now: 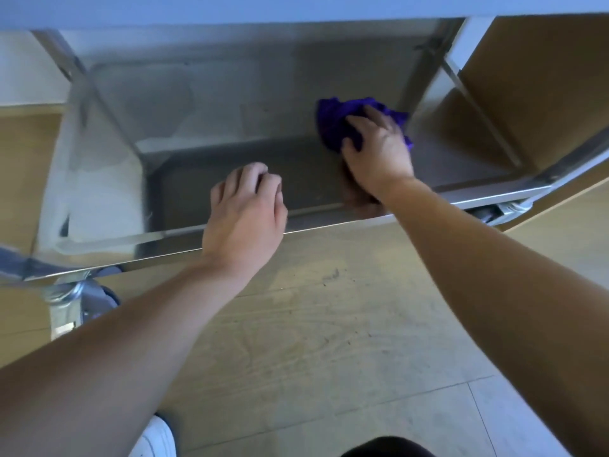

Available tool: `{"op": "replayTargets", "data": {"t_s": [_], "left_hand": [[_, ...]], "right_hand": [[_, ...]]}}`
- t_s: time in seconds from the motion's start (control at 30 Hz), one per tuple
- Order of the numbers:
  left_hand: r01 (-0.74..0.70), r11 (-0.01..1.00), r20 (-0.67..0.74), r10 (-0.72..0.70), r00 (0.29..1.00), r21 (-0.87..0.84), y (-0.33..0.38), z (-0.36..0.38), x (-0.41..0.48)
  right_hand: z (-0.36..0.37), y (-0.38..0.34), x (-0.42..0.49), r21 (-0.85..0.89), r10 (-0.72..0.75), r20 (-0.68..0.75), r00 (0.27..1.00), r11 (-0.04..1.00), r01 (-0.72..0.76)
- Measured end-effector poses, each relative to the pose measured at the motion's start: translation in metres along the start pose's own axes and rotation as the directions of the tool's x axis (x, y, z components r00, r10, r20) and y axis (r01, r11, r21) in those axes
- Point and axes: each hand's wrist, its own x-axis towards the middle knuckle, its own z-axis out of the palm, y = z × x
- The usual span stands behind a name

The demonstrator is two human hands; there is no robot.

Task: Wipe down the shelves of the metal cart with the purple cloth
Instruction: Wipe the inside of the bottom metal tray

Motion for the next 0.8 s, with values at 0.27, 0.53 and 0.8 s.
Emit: {"op": "replayTargets", "data": {"t_s": [0.27, 0.53, 0.8], "left_hand": [[0.021, 1.0, 0.028, -0.021, 0.999, -0.005, -0.001, -0.001, 0.0], [0.033, 0.998, 0.045, -0.03, 0.999, -0.057, -0.004, -0.007, 0.0], [0.09, 0.993, 0.01, -0.091, 0.996, 0.07, -0.049, -0.027, -0.017]], "right_hand": [[0.016, -0.051, -0.004, 0.052, -0.107, 0.046, 0.993, 0.993, 0.105], [0.016, -0.053, 0.002, 0.166, -0.228, 0.097, 0.969, 0.963, 0.21], [0.039, -0.081, 0.025, 0.1, 0.079, -0.005, 0.997, 0.992, -0.078]]}}
